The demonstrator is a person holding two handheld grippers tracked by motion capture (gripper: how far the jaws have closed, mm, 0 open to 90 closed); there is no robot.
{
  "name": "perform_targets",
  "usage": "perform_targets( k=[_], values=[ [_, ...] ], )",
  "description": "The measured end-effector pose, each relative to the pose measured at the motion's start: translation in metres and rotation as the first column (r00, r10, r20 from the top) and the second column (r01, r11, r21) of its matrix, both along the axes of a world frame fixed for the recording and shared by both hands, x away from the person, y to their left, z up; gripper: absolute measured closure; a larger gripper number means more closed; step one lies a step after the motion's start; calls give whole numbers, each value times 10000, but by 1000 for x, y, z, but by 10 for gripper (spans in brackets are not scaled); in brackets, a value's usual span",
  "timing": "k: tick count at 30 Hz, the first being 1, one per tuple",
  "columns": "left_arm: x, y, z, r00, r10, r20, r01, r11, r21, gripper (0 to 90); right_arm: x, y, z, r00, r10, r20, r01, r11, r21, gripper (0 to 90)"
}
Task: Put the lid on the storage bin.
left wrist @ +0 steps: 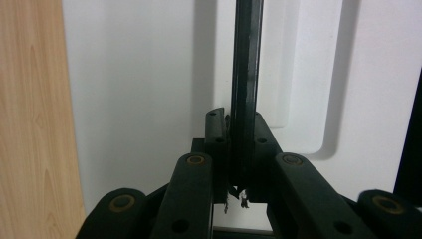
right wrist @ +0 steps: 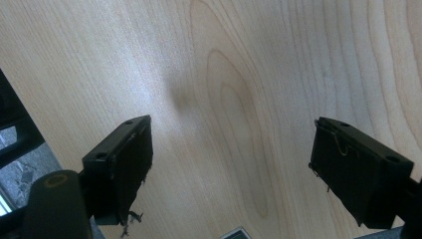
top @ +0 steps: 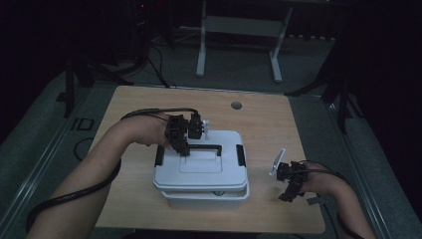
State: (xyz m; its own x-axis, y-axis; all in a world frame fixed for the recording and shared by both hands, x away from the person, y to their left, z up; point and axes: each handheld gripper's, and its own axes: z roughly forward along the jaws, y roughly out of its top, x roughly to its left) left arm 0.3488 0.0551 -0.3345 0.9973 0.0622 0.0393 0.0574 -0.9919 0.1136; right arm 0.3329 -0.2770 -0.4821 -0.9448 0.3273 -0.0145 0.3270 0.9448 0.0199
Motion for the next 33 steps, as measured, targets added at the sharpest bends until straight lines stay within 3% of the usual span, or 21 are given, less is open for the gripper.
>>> perform_targets(
  k=[5, 12, 14, 17, 21, 23, 33],
  values=[
    [2, -10, -8, 9998, -192, -75, 193, 9998, 47, 832, 0, 2, -2, 10000, 65, -31, -65, 10000, -26, 163],
    [4, -17, -19, 9986, -159, -510, 161, 9999, 20, 832, 1, 4, -2, 9999, 128, -14, -128, 9999, -37, 163],
    [2, -18, -21, 9992, -192, -360, 197, 9997, 143, 832, 1, 4, -2, 9999, 126, -26, -126, 9999, -51, 163],
    [2, -17, -23, 9987, -47, -507, 57, 9998, 191, 832, 2, 3, -3, 10000, 73, -33, -74, 9999, -139, 163],
    [-1, -19, -22, 9987, -220, -469, 228, 9996, 174, 832, 1, 2, -4, 10000, 57, -27, -58, 9999, -151, 163],
    [-1, -20, -24, 9988, -144, -472, 162, 9992, 375, 832, 1, 3, -5, 10000, 72, -50, -73, 9998, -191, 163],
    [1, -15, -36, 9978, -22, -667, 44, 9994, 331, 830, 2, 6, -8, 9999, 132, -88, -134, 9996, -247, 163]
  ],
)
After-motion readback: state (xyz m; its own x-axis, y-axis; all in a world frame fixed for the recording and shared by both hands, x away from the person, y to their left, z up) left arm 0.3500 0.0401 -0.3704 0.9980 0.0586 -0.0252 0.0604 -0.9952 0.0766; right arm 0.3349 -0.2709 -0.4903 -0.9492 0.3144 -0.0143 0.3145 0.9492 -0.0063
